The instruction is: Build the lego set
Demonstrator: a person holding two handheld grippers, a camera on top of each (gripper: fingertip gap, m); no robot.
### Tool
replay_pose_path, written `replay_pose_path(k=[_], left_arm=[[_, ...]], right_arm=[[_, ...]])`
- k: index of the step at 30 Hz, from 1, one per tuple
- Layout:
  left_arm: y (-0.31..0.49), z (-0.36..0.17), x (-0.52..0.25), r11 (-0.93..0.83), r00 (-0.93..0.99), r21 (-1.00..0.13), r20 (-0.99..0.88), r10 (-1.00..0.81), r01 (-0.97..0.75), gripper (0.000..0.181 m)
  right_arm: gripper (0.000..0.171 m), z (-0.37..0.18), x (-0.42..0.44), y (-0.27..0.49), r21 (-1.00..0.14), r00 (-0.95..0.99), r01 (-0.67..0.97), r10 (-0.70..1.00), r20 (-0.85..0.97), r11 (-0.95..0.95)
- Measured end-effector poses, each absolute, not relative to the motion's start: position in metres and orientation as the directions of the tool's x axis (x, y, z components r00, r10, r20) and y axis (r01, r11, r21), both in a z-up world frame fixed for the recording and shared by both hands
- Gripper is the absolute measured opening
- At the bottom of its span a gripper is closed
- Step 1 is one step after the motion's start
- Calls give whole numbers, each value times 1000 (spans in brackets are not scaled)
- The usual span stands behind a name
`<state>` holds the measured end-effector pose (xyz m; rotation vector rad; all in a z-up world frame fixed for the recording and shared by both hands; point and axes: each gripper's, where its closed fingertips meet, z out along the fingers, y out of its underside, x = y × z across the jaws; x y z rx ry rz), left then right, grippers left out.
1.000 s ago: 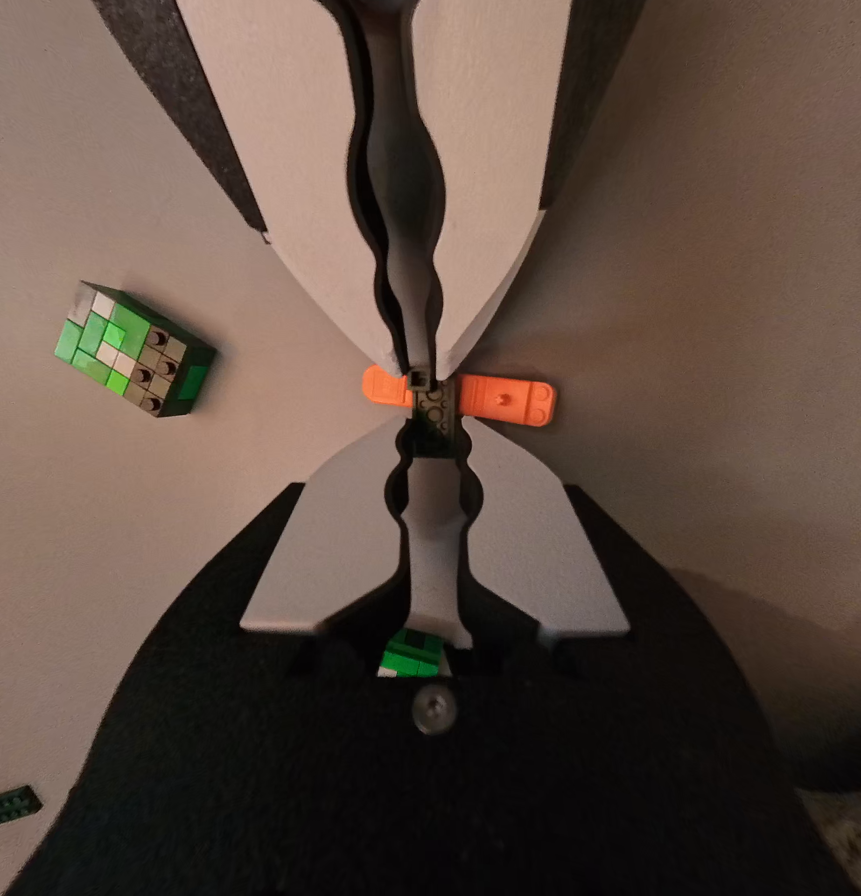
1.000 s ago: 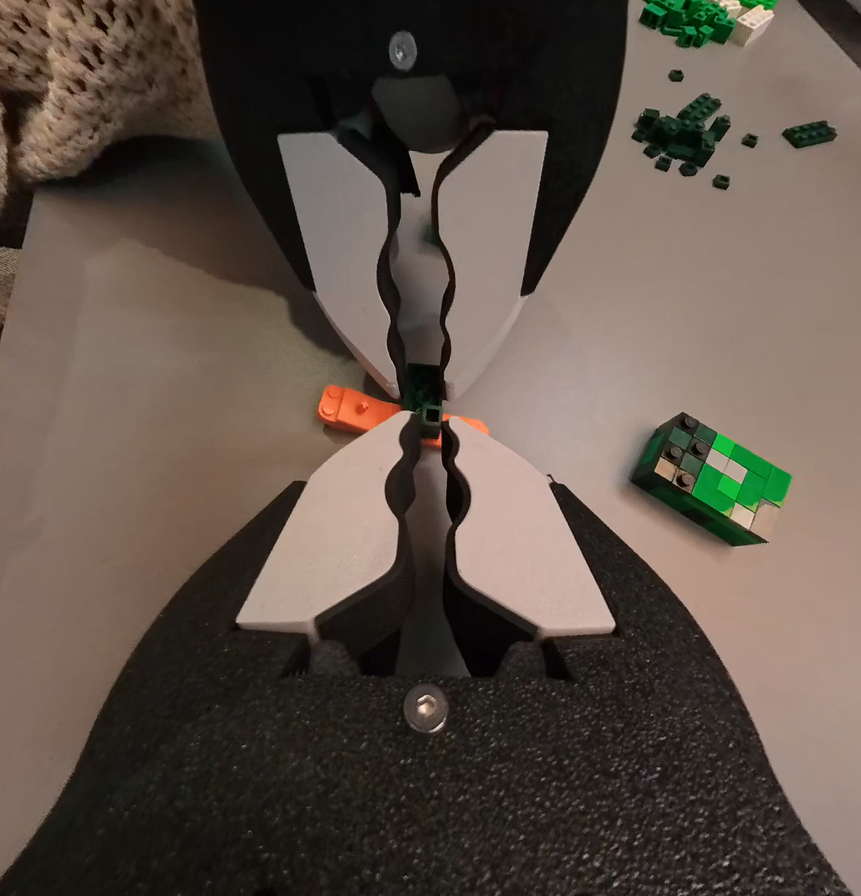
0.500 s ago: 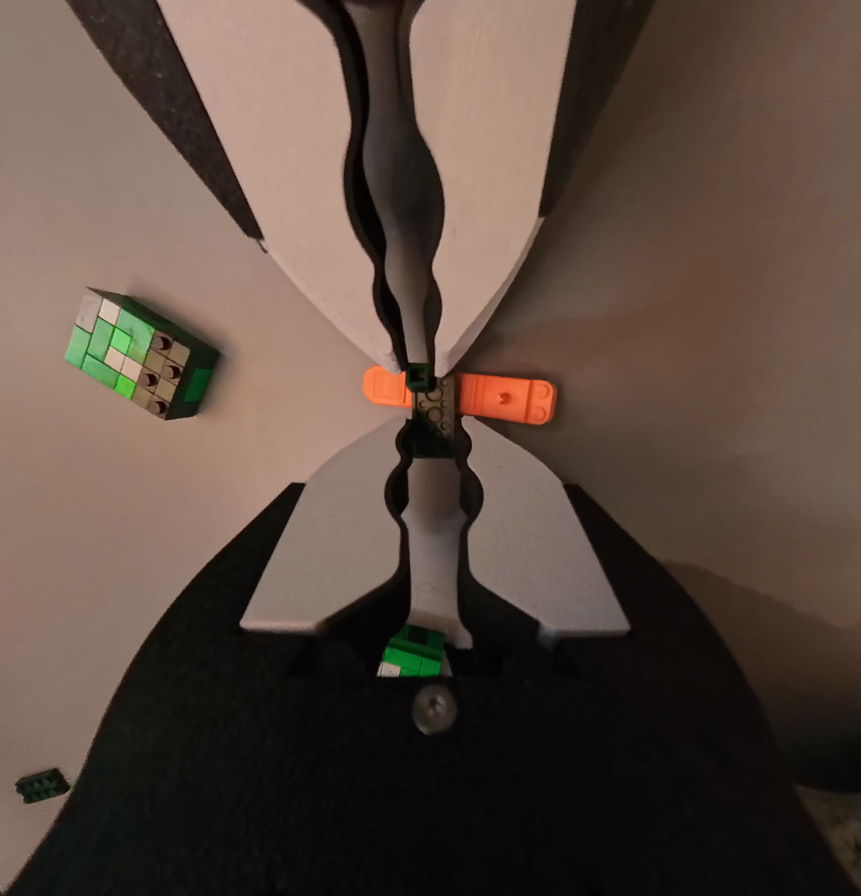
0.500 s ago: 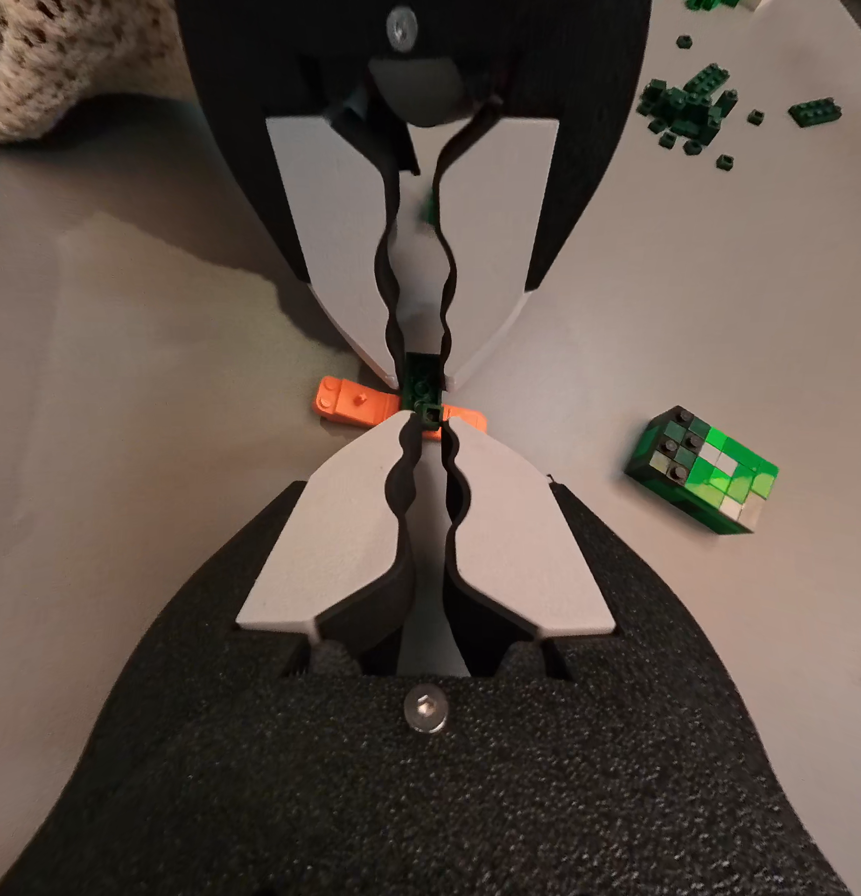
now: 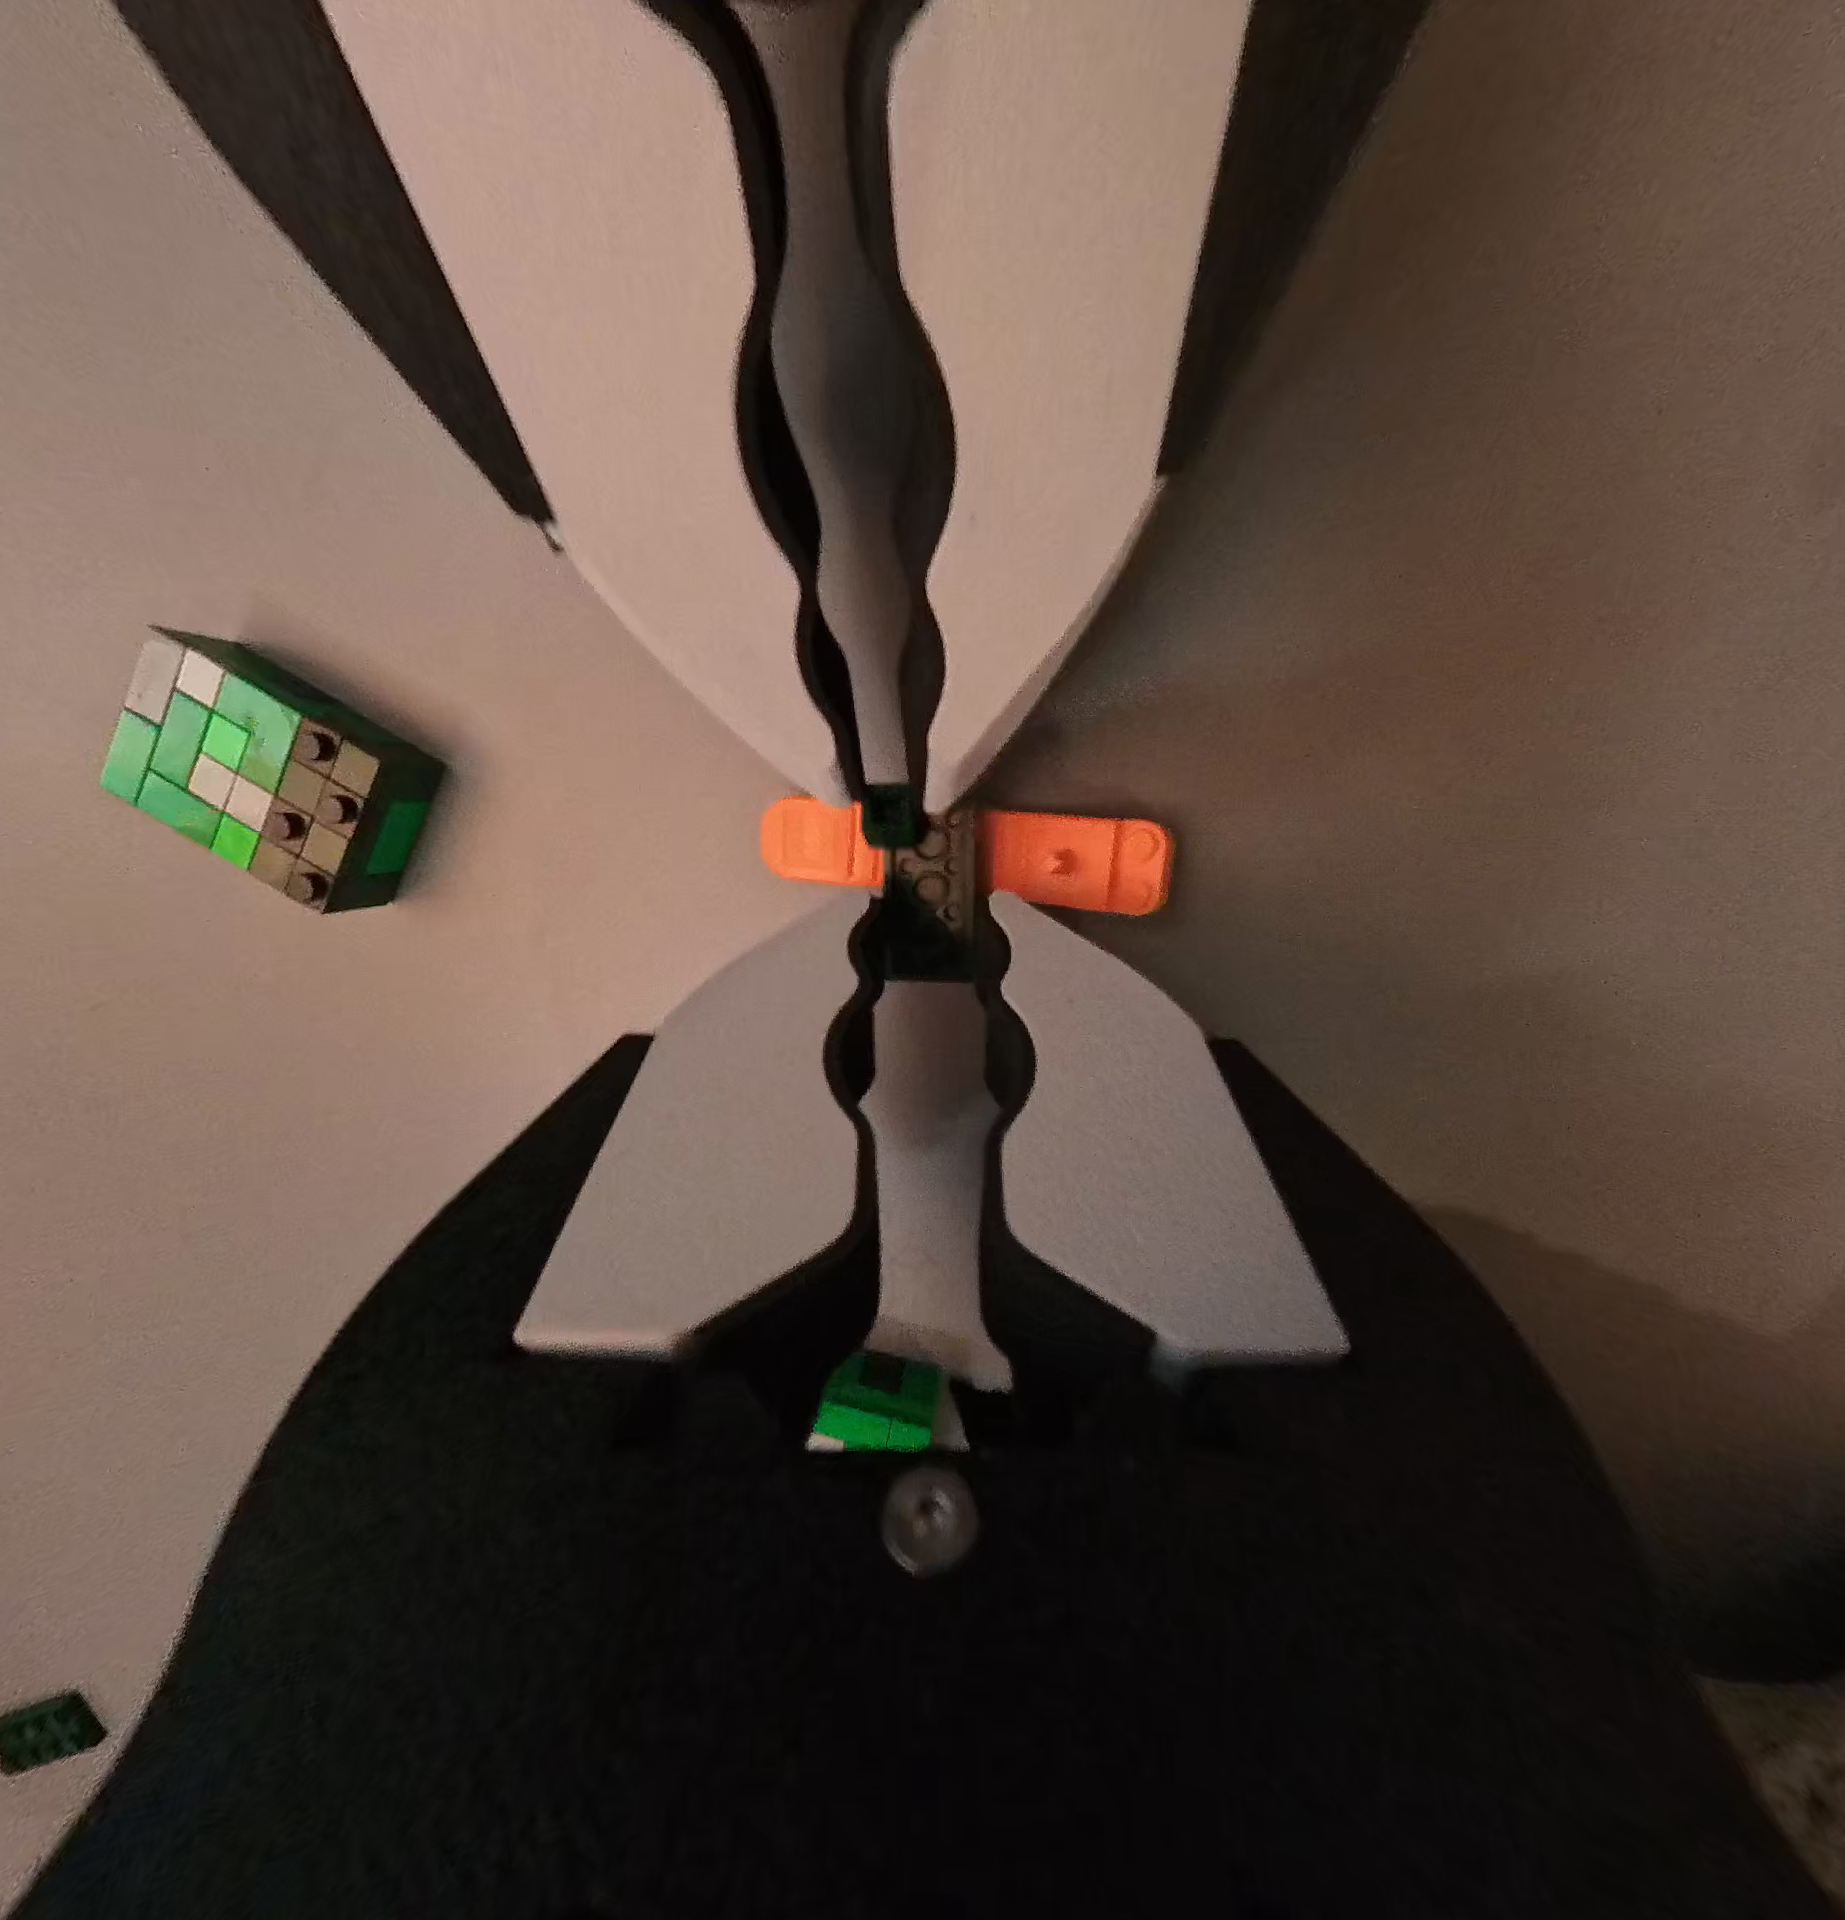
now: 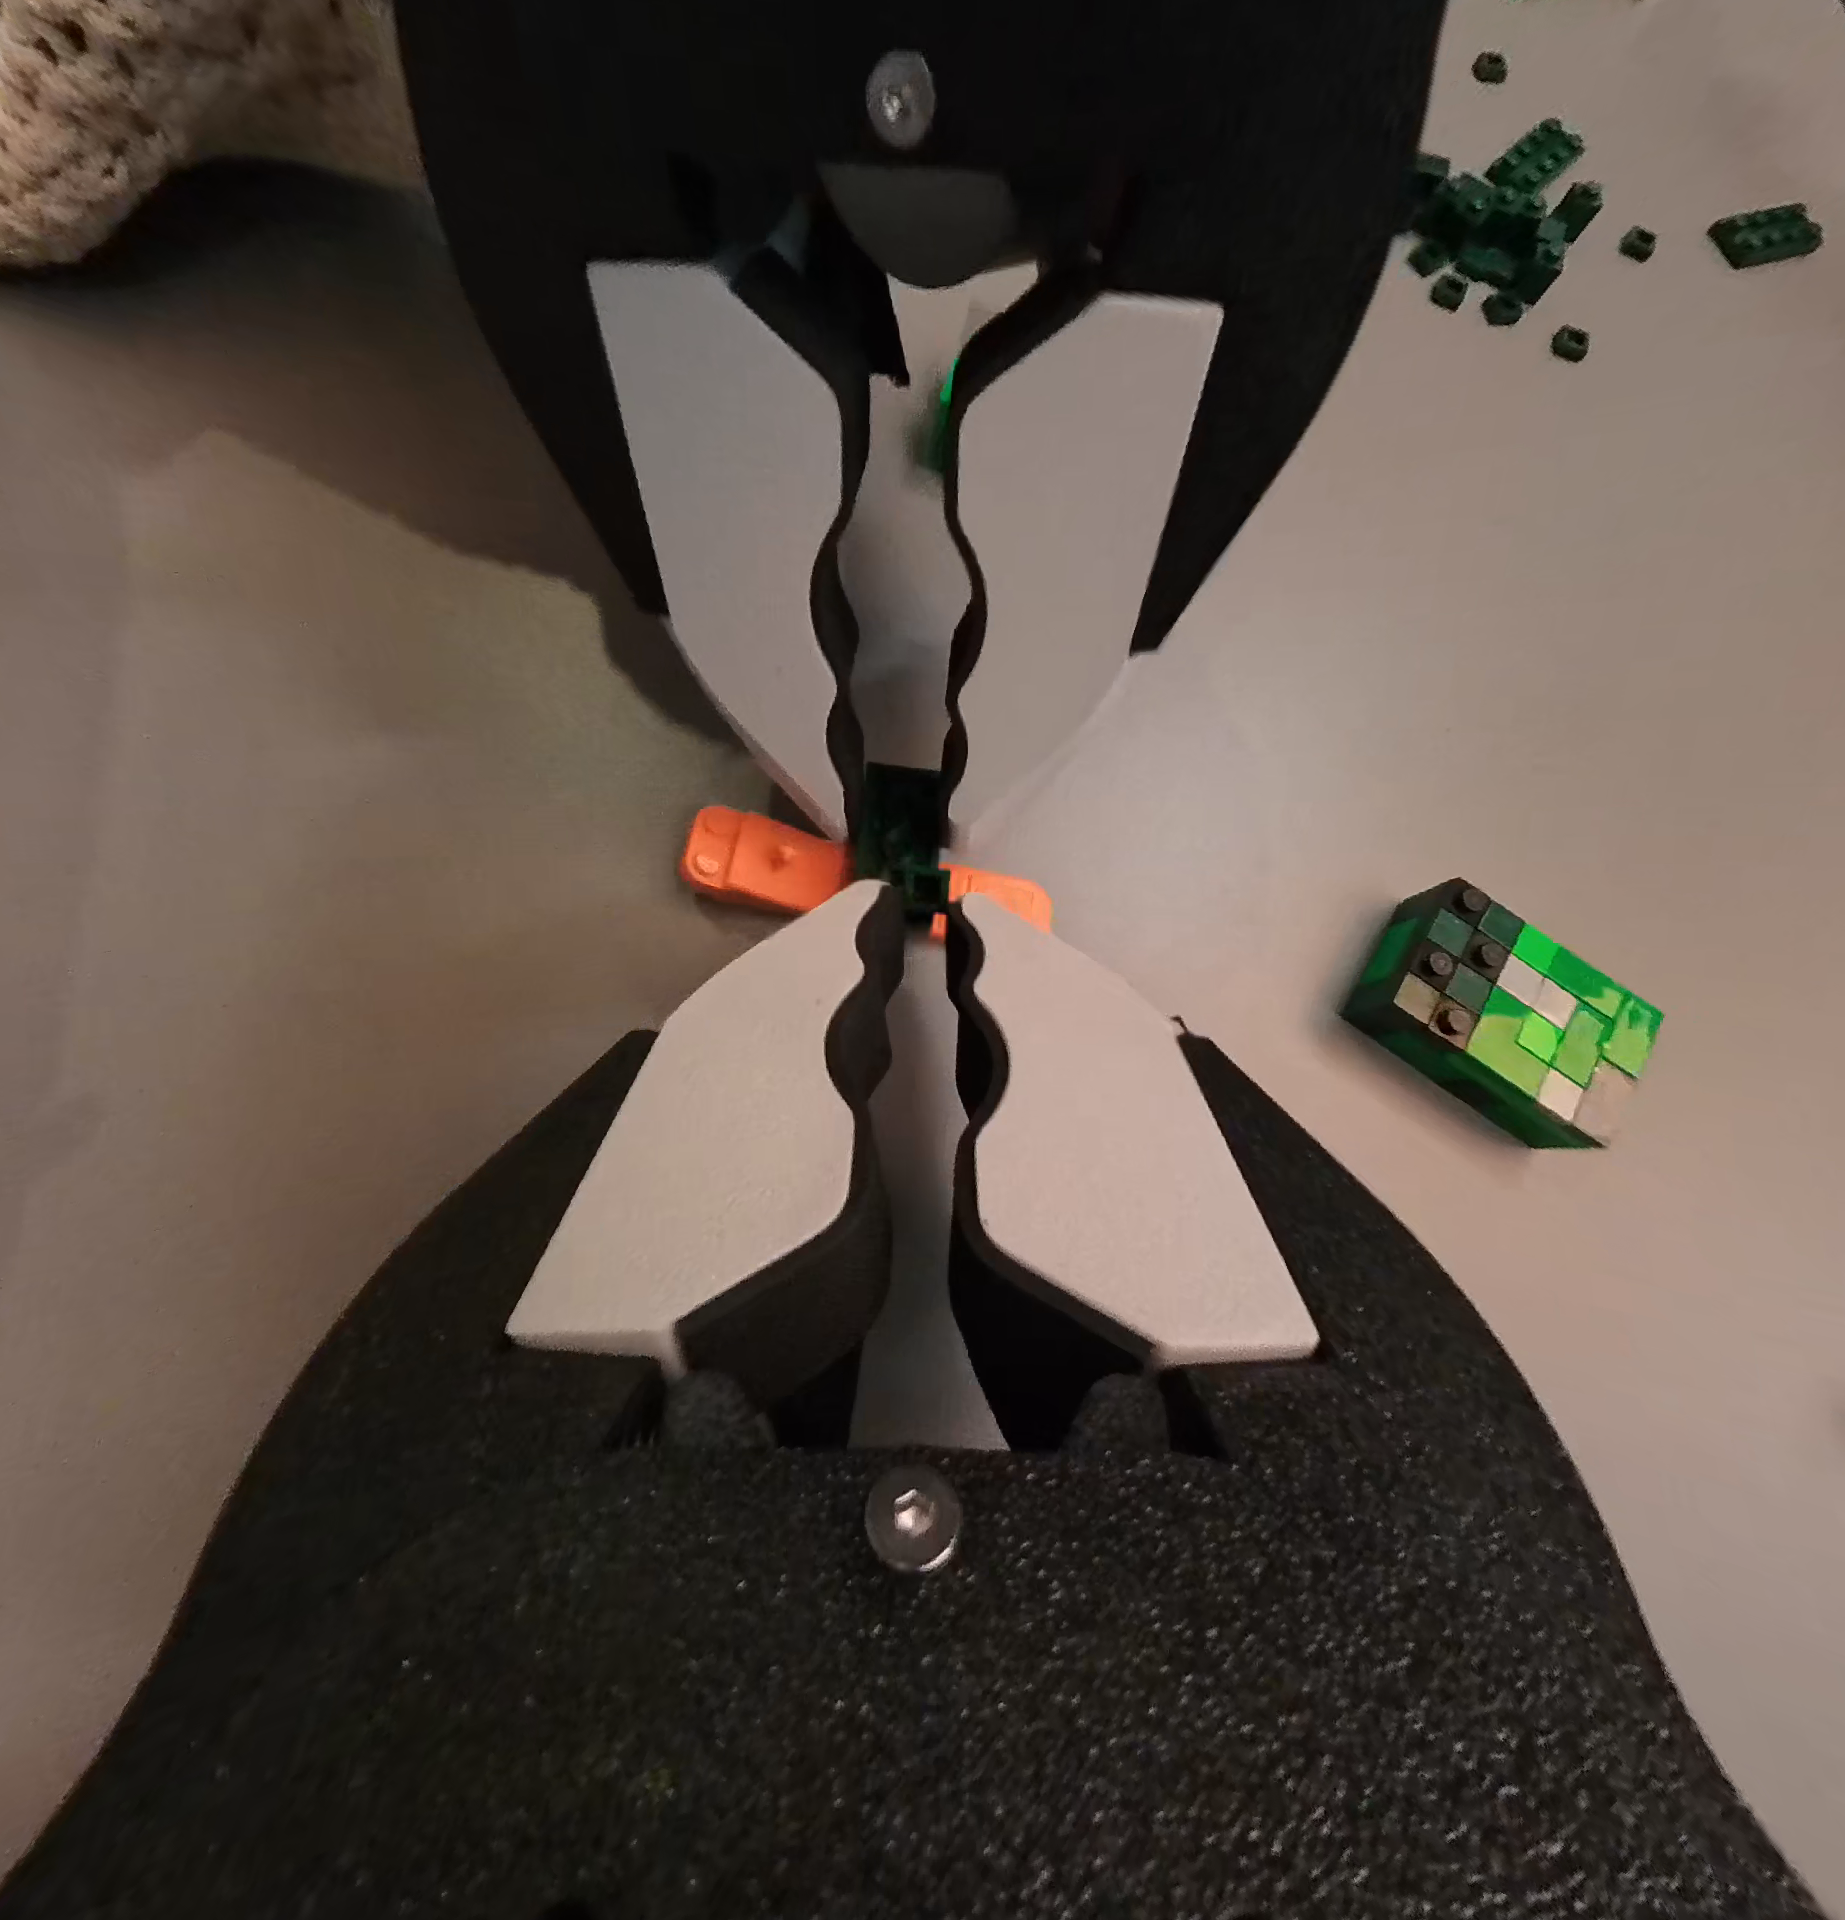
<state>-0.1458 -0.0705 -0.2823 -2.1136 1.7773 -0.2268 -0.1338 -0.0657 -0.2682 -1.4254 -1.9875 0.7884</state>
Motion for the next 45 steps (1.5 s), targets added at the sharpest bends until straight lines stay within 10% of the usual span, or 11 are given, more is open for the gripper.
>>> replay_pose_path(k=[45], left_arm=[[-72, -283, -149, -148, 199, -356, -111, -974, -923, 16]], right_arm=[[7, -269, -134, -69, -747, -281, 611, 954, 105, 262]])
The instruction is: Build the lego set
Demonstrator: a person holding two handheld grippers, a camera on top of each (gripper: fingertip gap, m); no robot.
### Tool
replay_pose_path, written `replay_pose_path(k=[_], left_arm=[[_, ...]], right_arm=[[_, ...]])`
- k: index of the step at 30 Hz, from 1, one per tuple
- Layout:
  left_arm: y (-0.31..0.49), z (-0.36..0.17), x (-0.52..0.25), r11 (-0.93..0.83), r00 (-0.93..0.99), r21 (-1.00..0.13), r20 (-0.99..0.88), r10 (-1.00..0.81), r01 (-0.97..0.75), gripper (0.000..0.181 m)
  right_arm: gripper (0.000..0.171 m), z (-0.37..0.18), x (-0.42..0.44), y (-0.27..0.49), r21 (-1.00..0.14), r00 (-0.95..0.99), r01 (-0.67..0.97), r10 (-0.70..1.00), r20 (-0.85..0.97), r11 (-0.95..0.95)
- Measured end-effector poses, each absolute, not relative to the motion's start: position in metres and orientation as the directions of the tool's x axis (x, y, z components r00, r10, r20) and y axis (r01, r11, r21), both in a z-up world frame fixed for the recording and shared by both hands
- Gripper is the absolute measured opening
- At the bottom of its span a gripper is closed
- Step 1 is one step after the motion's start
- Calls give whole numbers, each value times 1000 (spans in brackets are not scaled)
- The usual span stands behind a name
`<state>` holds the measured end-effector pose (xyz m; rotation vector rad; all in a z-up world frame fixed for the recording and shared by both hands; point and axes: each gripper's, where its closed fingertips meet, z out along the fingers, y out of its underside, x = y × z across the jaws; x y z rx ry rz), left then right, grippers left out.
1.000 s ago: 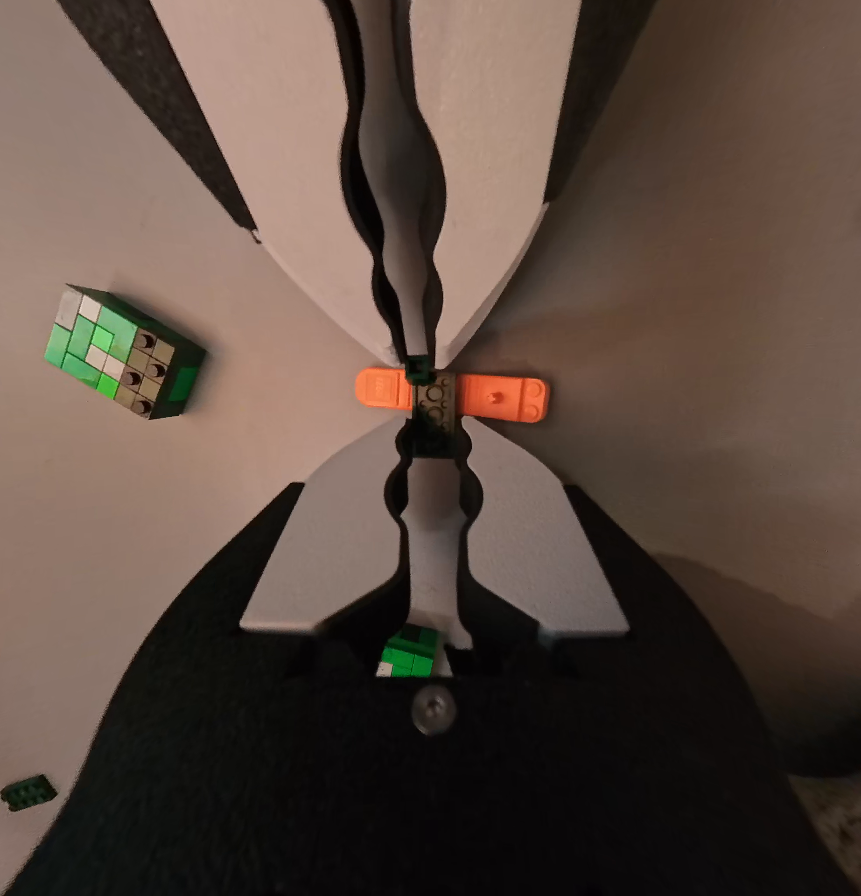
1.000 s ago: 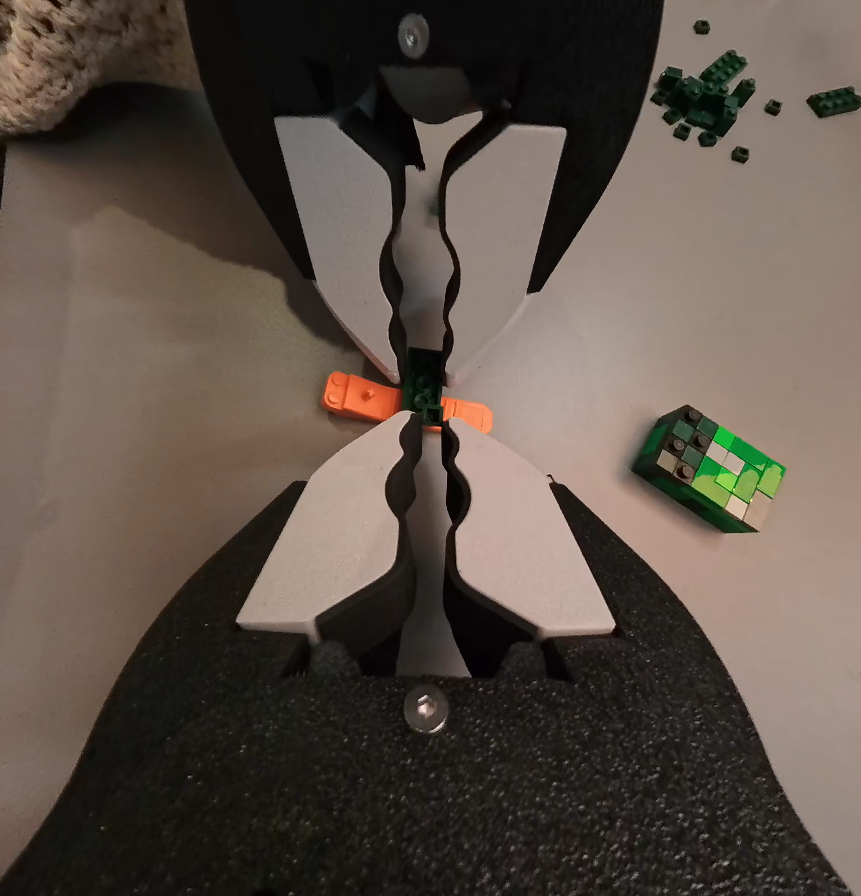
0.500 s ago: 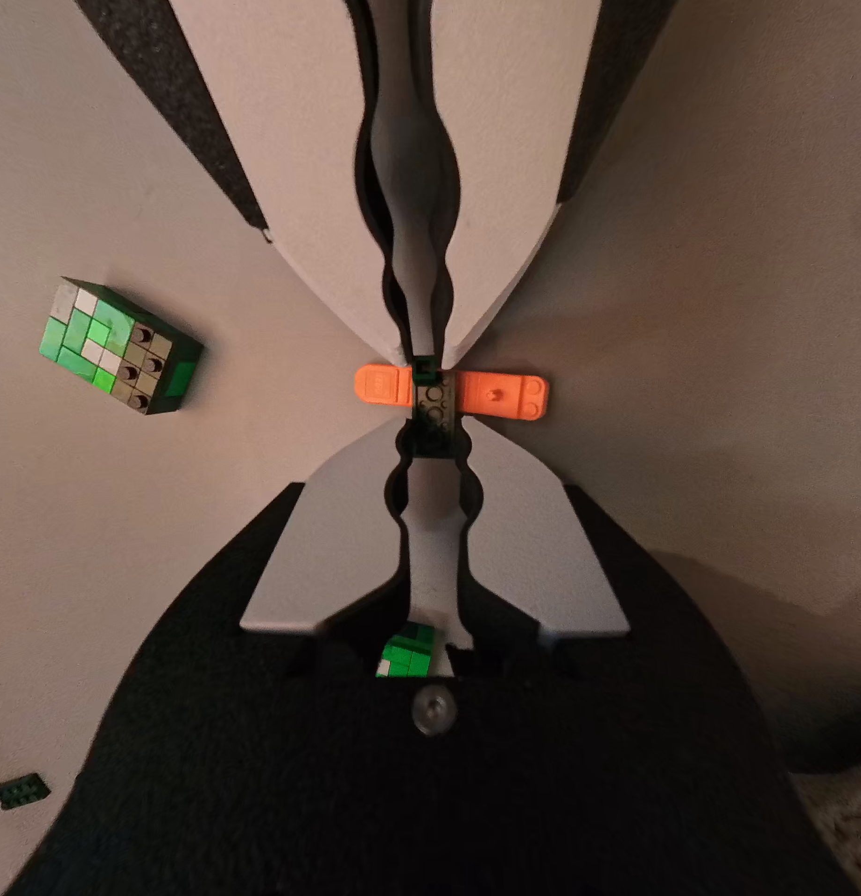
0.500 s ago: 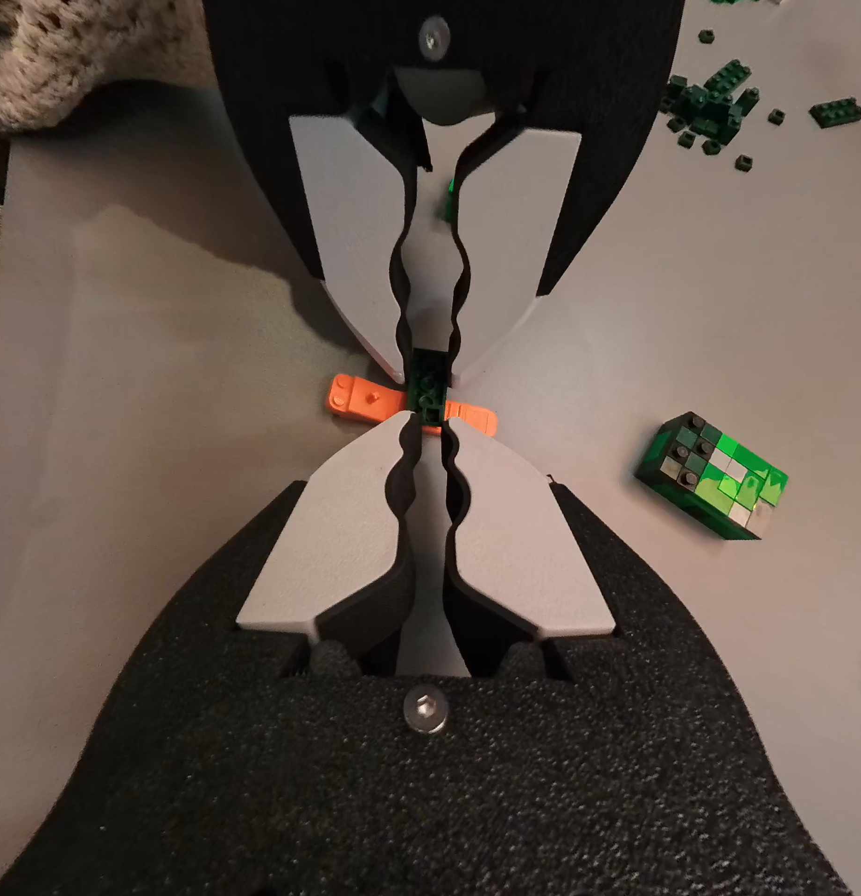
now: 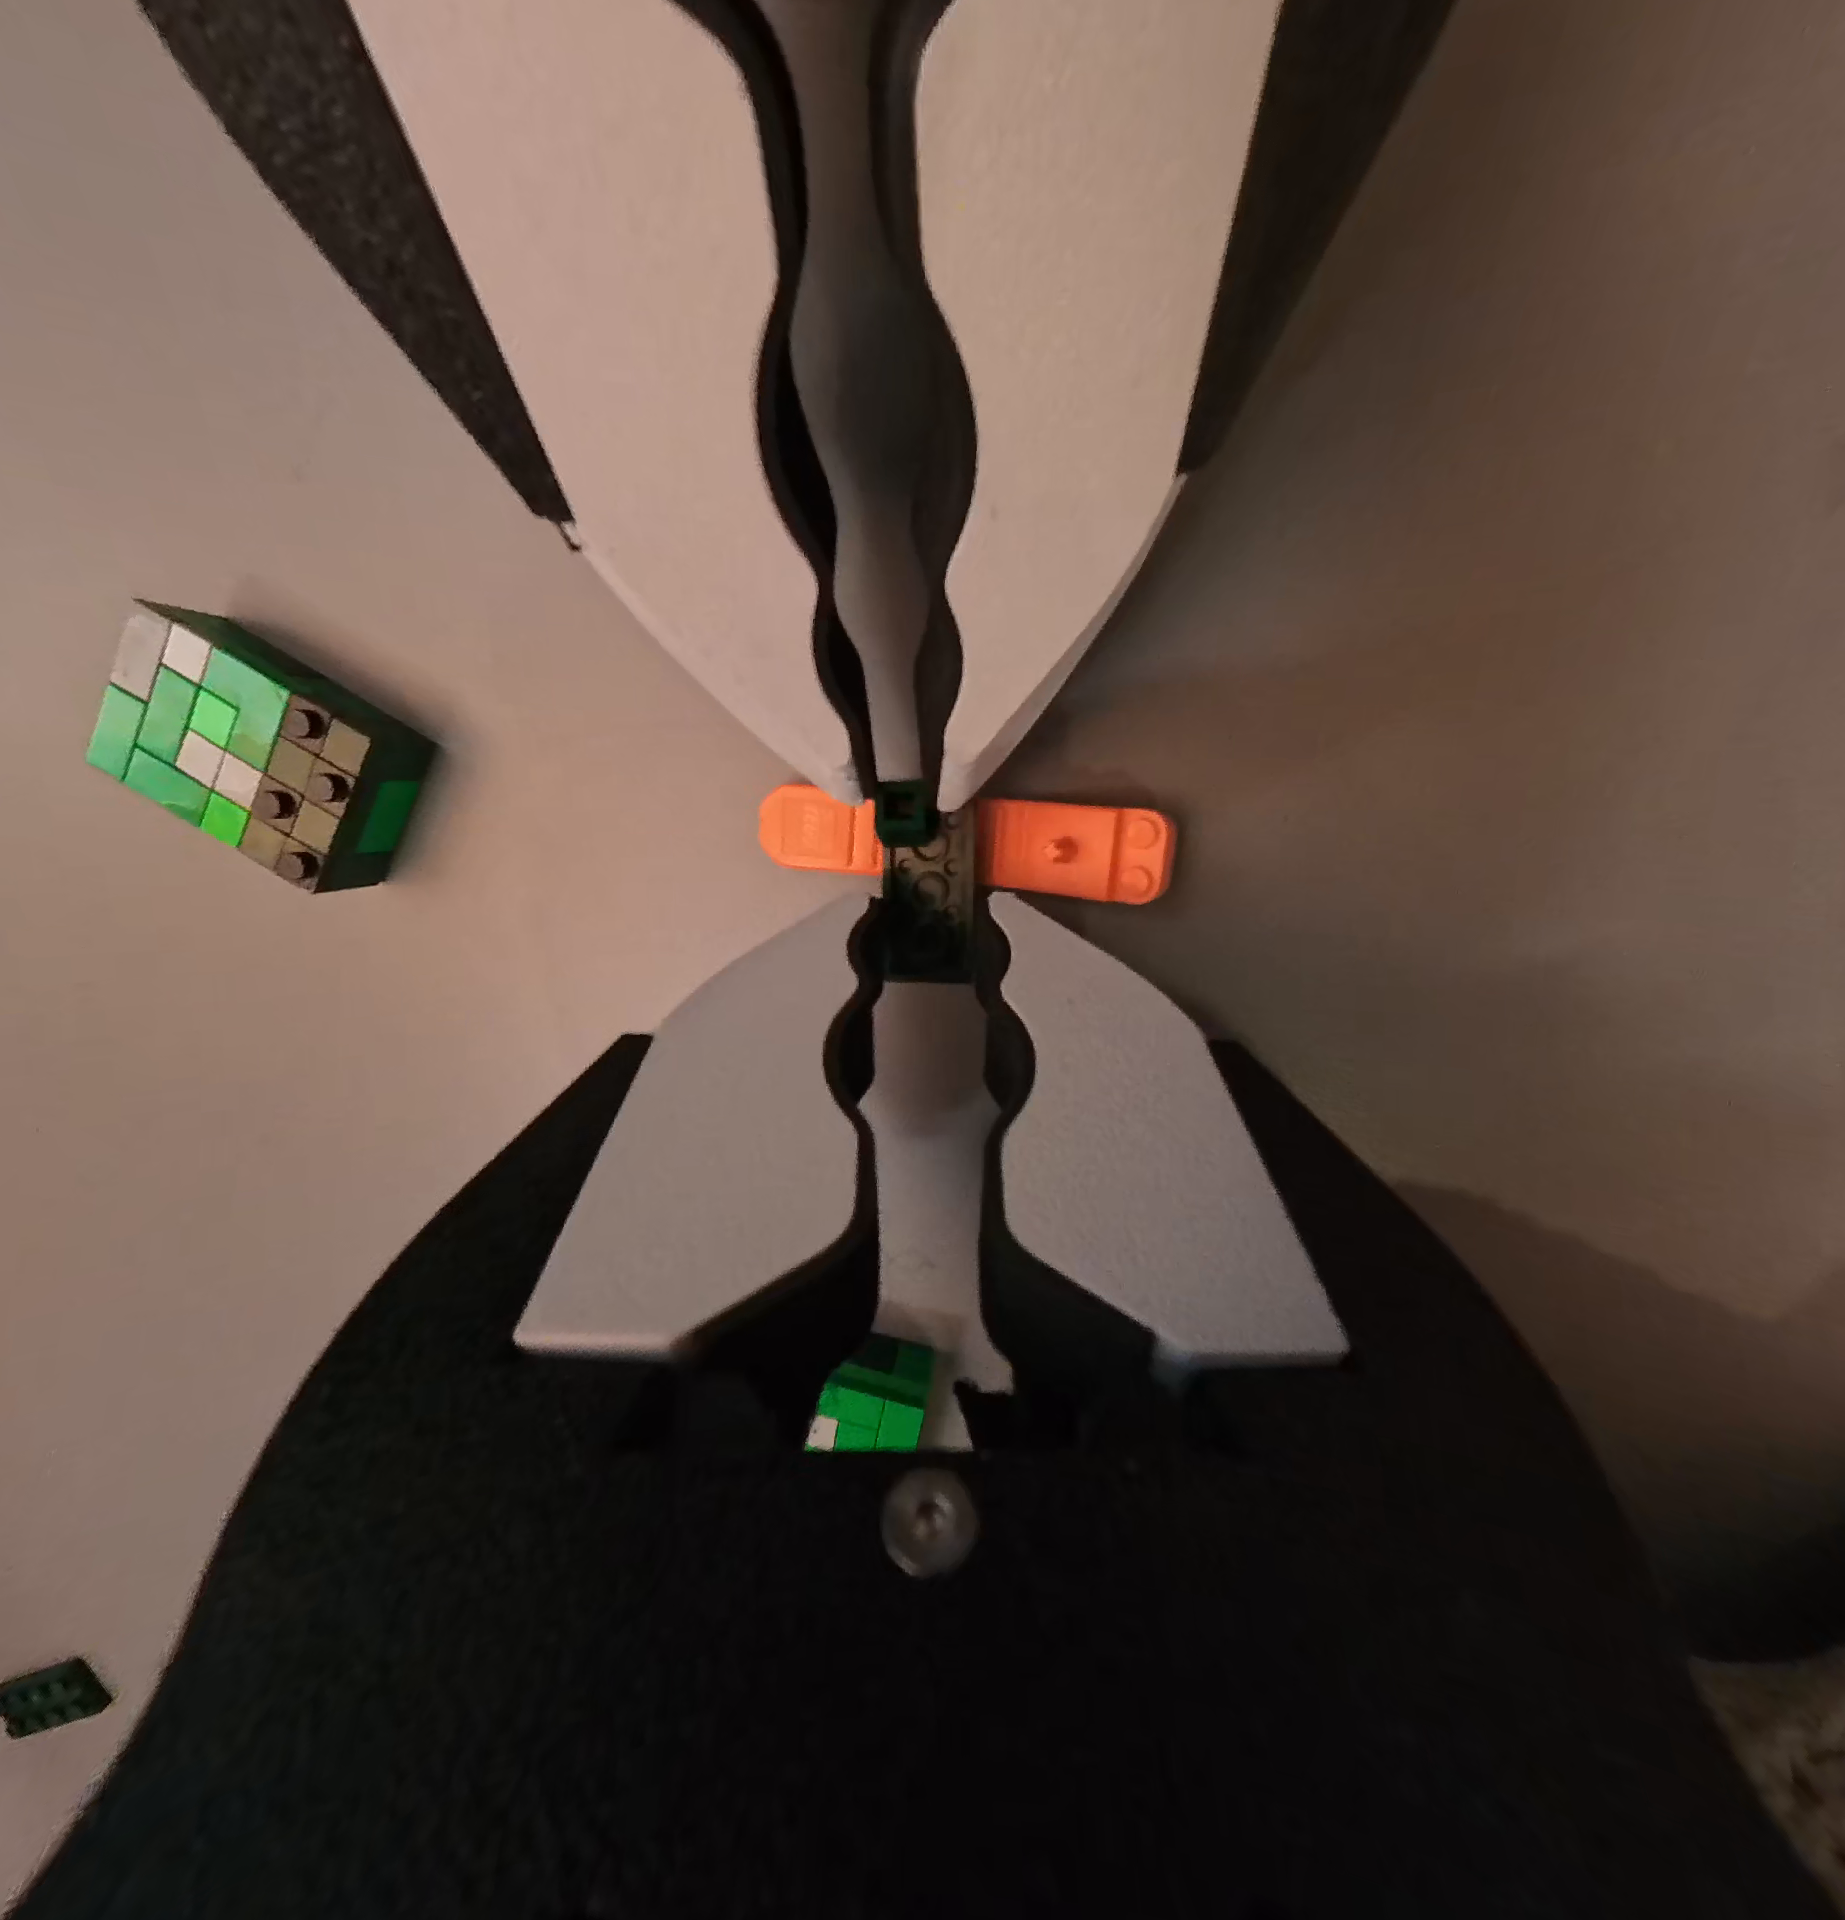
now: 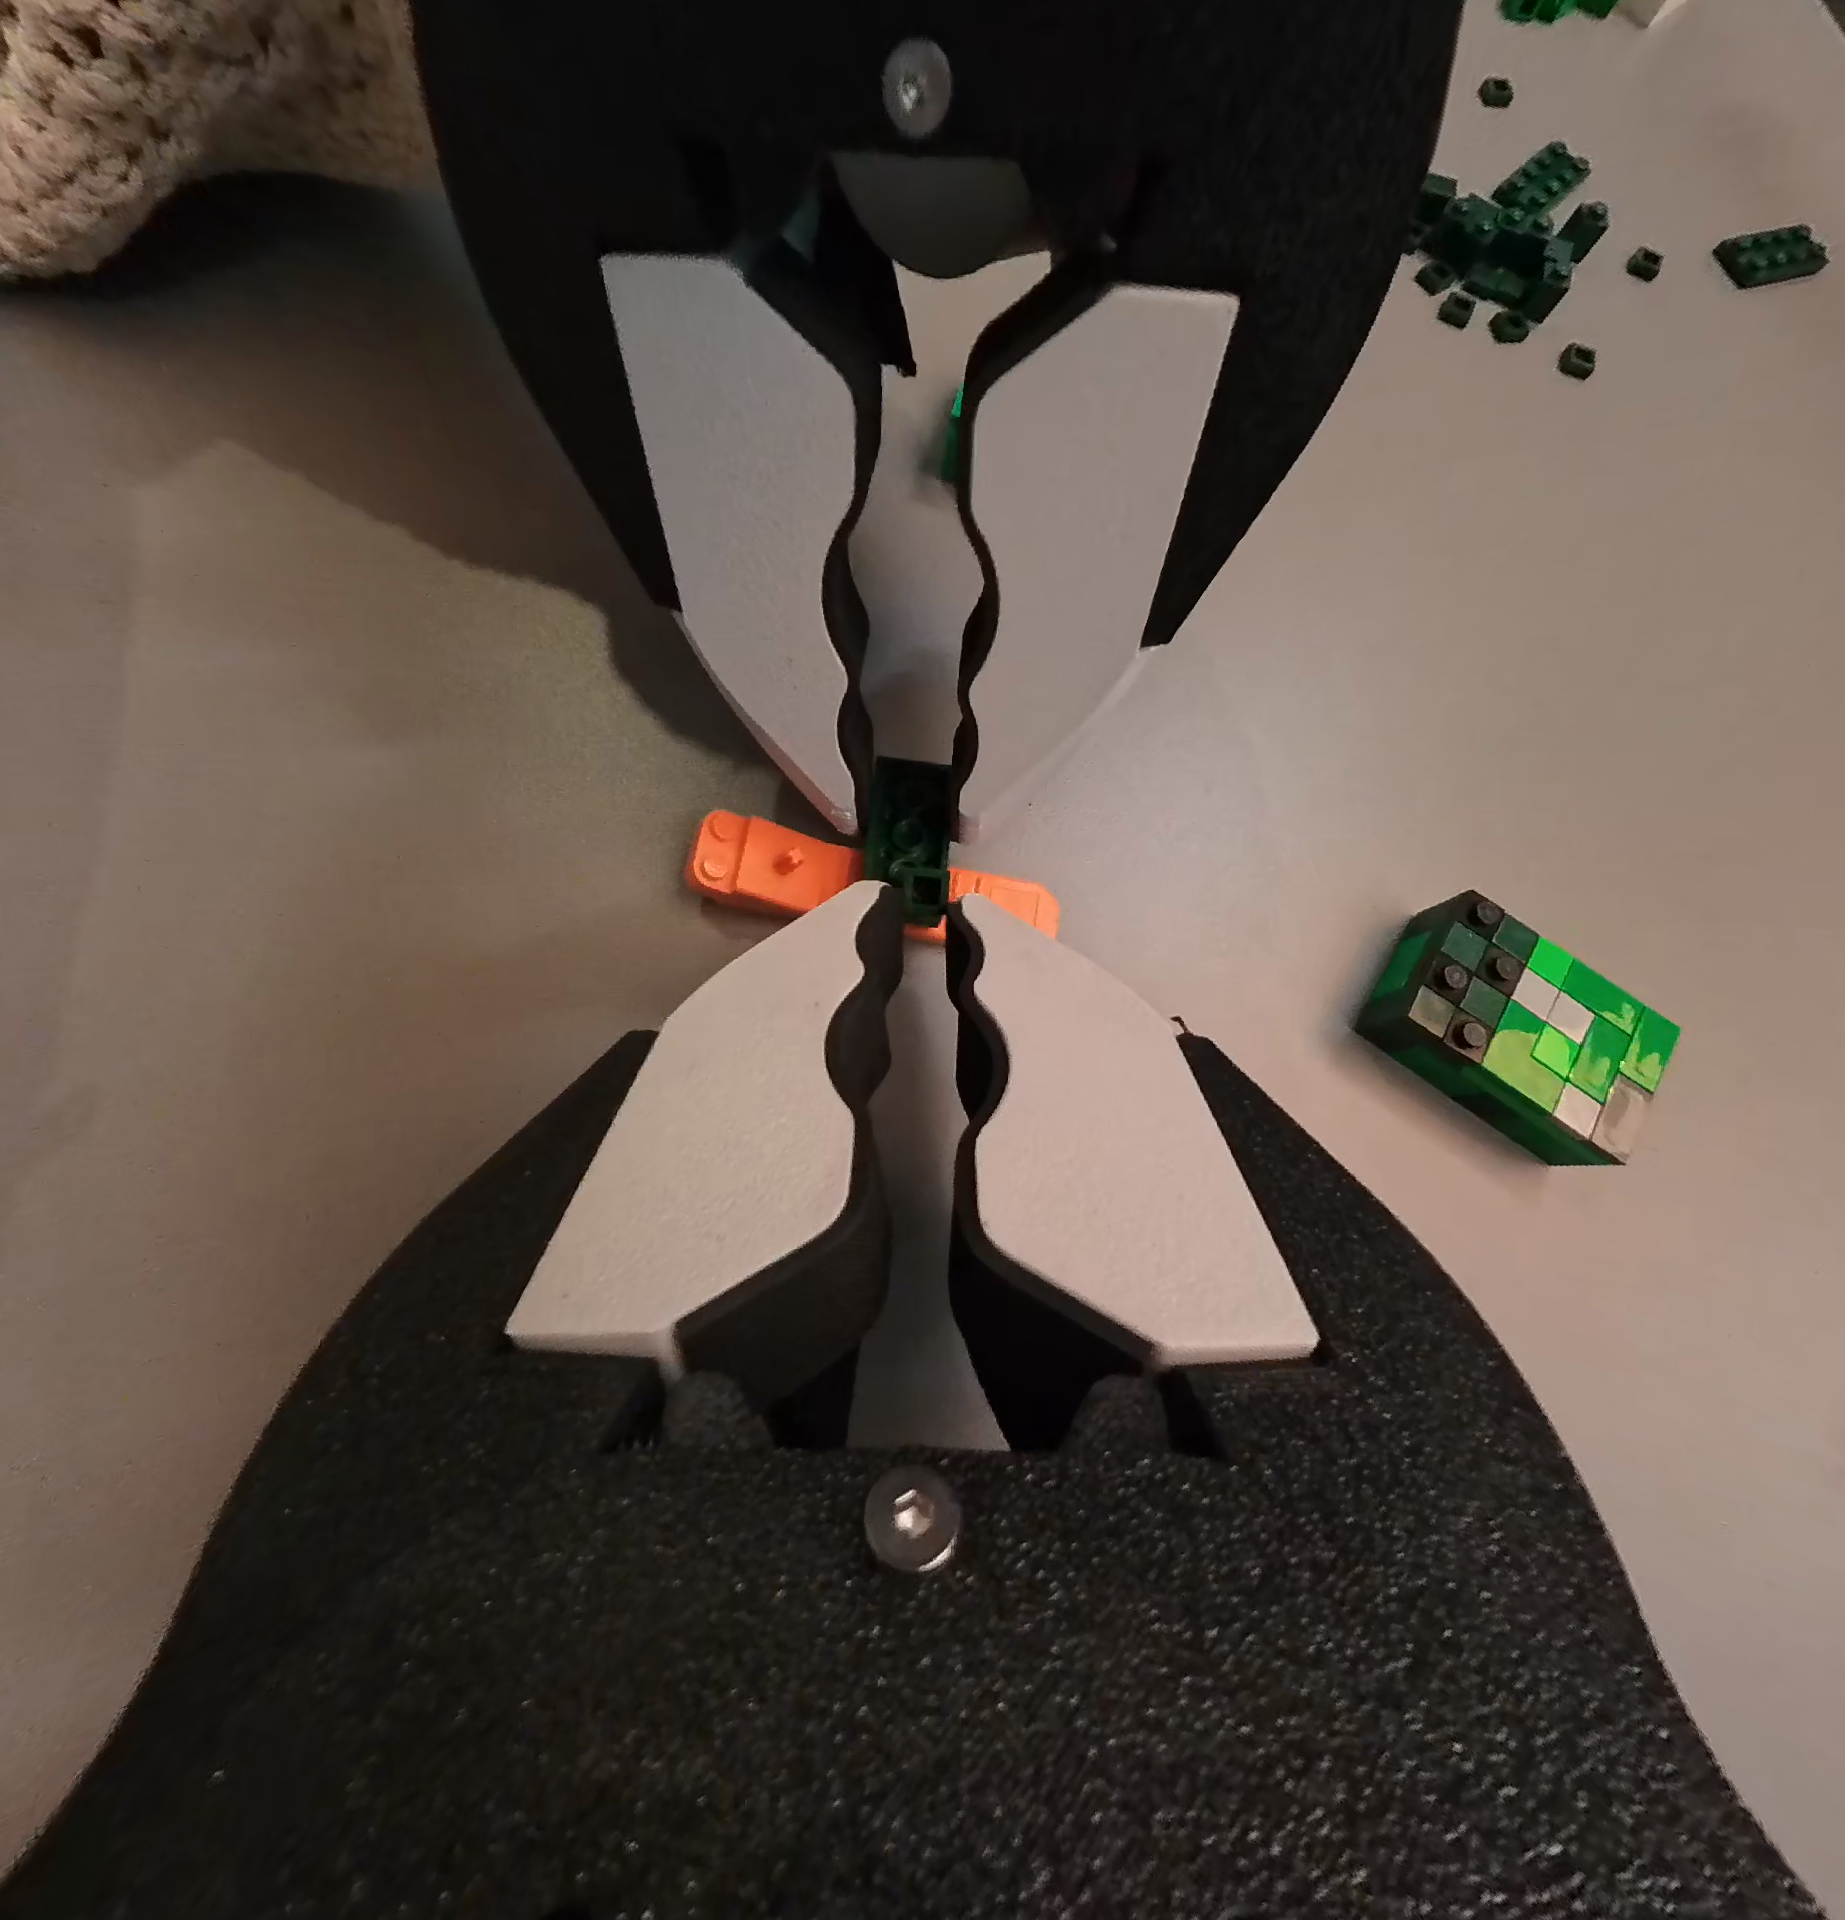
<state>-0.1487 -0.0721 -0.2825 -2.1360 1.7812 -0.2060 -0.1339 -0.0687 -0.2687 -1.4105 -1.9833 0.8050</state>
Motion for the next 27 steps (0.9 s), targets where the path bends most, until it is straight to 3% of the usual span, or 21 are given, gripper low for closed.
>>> replay_pose_path(k=[11, 16, 22, 25, 27], left_arm=[[-71, -285, -150, -188, 234, -372, -83, -969, -909, 17], [-67, -284, -161, -237, 282, -374, -71, -957, -897, 46], [-43, -254, -156, -284, 390, -599, -52, -919, -749, 49], [-31, -234, -147, -308, 449, -719, -7, -894, -624, 38], [-29, -229, -146, -320, 459, -745, 21, -888, -586, 39]], right_arm=[[7, -267, -131, -68, -767, -287, 593, 954, 85, 247], [7, -268, -125, -50, -786, -240, 565, 961, 137, 253], [7, -240, -131, -31, -822, -120, 406, 914, 386, 400], [7, -208, -132, -25, -735, 28, 278, 760, 649, 618], [7, -207, -132, -27, -673, 41, 284, 693, 720, 682]])
